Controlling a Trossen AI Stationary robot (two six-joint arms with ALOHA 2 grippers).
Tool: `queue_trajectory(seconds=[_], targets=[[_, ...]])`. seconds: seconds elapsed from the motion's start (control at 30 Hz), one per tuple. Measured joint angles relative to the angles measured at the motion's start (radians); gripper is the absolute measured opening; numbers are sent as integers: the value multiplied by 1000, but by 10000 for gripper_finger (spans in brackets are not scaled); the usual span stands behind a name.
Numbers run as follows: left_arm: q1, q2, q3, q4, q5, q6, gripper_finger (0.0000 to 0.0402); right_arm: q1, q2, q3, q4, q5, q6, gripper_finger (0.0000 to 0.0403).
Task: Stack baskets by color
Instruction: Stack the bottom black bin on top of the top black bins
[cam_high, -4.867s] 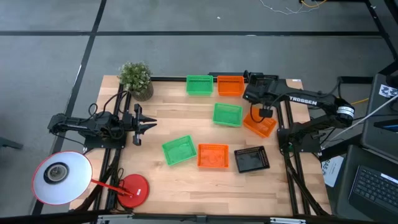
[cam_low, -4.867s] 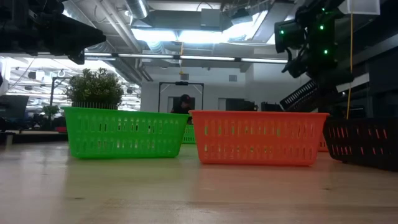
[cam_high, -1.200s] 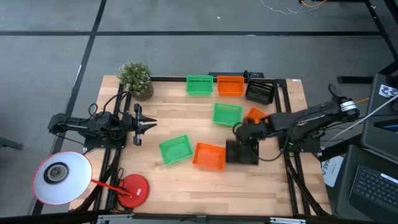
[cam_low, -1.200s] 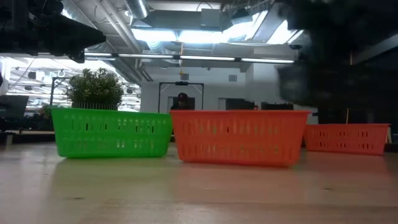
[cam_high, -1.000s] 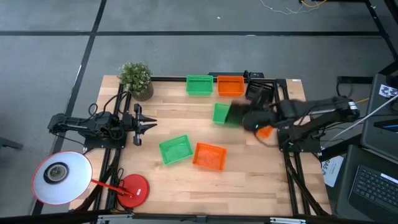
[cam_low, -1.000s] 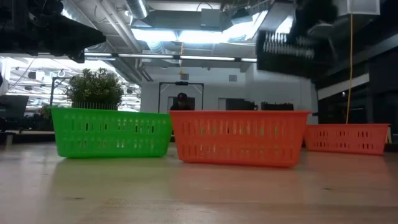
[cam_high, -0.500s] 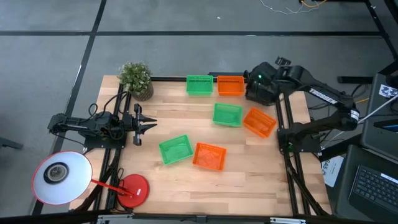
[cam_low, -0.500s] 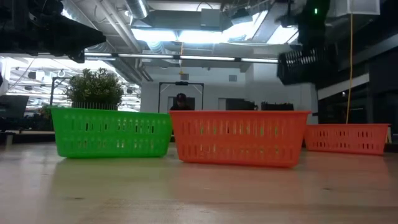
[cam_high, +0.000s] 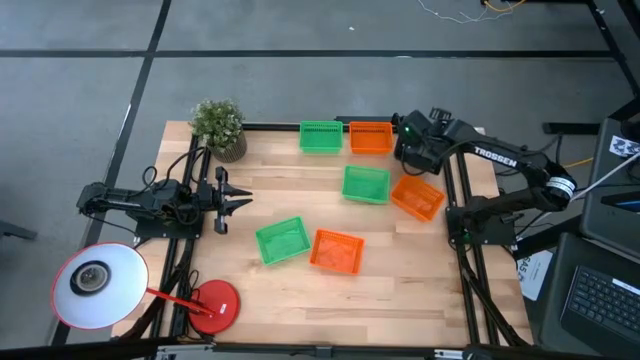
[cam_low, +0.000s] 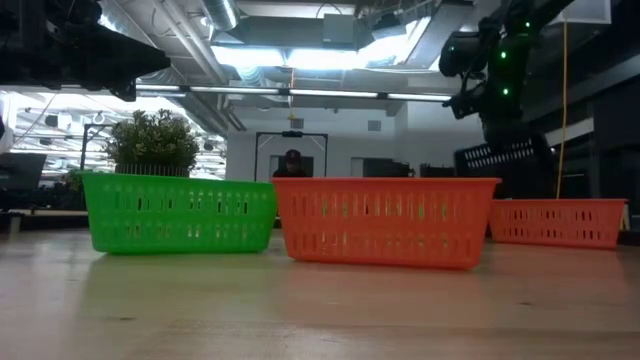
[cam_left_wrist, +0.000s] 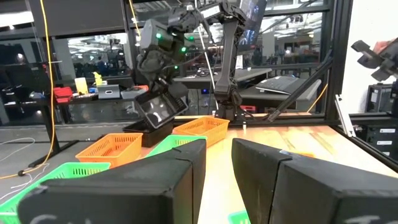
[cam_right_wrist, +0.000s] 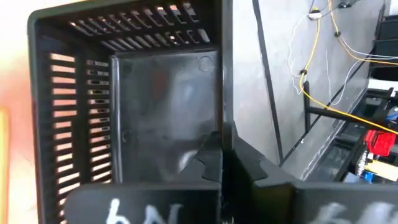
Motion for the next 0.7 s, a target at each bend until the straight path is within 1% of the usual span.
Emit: queue_trajectory(seconds=[0.2, 0.27, 0.47, 0.57, 0.7], targets=[[0, 0, 0, 0, 0, 0, 73, 0, 0, -19, 94, 0, -31, 9], [0, 0, 0, 0, 0, 0, 73, 0, 0, -19, 95, 0, -57, 17], [0, 0, 0, 0, 0, 0, 73, -8, 0, -19, 90, -9, -59, 34], [0, 0, 0, 0, 0, 0, 73, -24, 0, -19, 90, -23, -58, 54], [0, 0, 0, 0, 0, 0, 73, -53, 0, -19, 93, -25, -57, 102]])
